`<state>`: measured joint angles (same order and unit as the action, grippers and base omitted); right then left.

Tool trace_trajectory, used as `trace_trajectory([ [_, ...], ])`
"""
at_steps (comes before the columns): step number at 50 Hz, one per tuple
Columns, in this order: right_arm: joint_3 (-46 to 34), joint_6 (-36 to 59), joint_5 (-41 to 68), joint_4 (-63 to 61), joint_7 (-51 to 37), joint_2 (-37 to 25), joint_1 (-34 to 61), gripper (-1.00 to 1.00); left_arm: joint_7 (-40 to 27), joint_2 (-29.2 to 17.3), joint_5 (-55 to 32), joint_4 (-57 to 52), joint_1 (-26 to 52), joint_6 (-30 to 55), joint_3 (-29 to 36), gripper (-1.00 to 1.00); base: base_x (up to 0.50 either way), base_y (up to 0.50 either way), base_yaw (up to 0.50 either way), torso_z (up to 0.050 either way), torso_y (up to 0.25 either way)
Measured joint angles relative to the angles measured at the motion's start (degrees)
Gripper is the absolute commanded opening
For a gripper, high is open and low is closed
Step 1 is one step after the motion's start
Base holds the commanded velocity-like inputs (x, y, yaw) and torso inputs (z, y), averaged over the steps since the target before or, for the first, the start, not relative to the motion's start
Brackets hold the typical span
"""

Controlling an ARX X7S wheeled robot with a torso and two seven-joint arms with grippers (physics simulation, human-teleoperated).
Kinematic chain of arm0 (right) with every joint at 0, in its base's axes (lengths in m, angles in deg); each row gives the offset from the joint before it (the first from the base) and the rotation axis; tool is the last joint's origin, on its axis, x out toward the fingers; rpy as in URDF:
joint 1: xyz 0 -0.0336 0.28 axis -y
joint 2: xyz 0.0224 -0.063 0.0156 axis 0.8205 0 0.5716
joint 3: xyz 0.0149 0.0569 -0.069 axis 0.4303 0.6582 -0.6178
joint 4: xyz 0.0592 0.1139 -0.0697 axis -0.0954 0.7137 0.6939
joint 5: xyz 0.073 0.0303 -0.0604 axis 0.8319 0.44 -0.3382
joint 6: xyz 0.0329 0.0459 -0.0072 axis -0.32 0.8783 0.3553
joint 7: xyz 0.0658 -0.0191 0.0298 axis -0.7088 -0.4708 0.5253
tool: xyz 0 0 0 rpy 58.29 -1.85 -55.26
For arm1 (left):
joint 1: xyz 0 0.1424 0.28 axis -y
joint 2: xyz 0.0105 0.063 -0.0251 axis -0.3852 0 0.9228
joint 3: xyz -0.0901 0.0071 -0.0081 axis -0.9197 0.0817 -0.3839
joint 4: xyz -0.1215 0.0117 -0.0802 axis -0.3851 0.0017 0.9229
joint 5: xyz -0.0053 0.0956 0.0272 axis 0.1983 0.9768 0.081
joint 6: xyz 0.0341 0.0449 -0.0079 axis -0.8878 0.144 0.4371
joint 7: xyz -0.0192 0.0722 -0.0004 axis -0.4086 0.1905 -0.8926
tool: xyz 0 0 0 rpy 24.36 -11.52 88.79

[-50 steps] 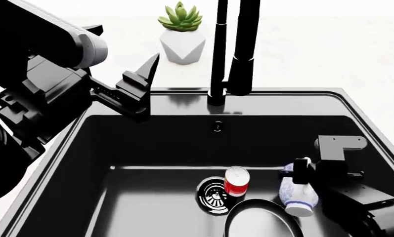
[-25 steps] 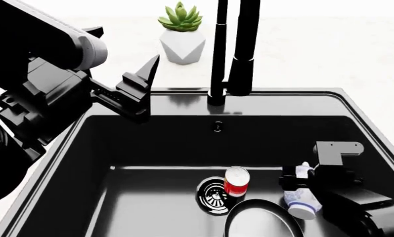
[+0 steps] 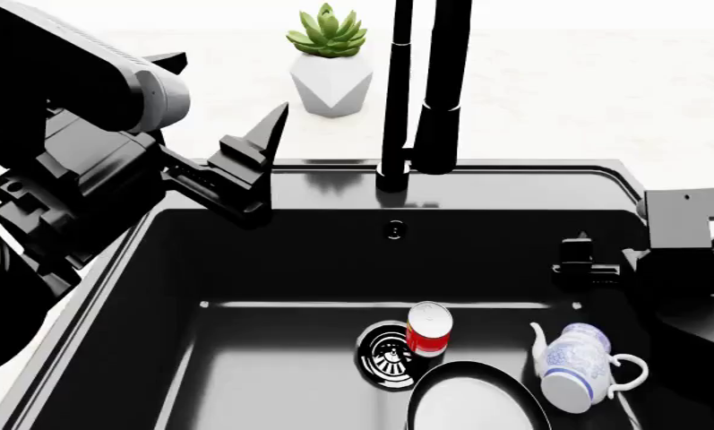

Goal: Pick the teapot and pot and place them in the sink. Then turn on the water.

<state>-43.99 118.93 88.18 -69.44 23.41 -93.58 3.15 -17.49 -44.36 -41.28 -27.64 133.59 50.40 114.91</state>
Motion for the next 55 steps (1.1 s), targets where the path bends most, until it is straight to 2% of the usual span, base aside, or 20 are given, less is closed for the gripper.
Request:
trace_trajectory([
  [13, 1.71, 6.26, 5.87, -12.25, -5.15, -2.92, 6.48, 1.00, -0.65, -0.47, -0.86, -0.80, 0.00, -0.32, -0.50, 1.00, 0.00, 0.00, 0.00, 0.000, 0.000],
  [22, 1.56, 9.49, 7.83, -14.40, -5.64, -0.62, 14.29, 1.00, -1.28, -1.05, -1.57, -1.40, -0.05, -0.77, -1.18, 1.00, 0.00, 0.00, 0.00, 0.000, 0.000],
  [34, -0.67, 10.69, 5.02, -10.04, -3.91, 4.91, 22.51, 1.00, -2.22, -1.85, -2.54, -2.15, 0.00, -1.30, -2.10, 1.00, 0.00, 0.00, 0.00, 0.000, 0.000],
  [55, -5.04, 8.43, -2.72, 2.10, 0.88, 11.95, 29.34, 1.00, -3.57, -2.97, -4.19, -2.94, 0.43, -1.89, -3.33, 1.00, 0.00, 0.00, 0.00, 0.000, 0.000],
])
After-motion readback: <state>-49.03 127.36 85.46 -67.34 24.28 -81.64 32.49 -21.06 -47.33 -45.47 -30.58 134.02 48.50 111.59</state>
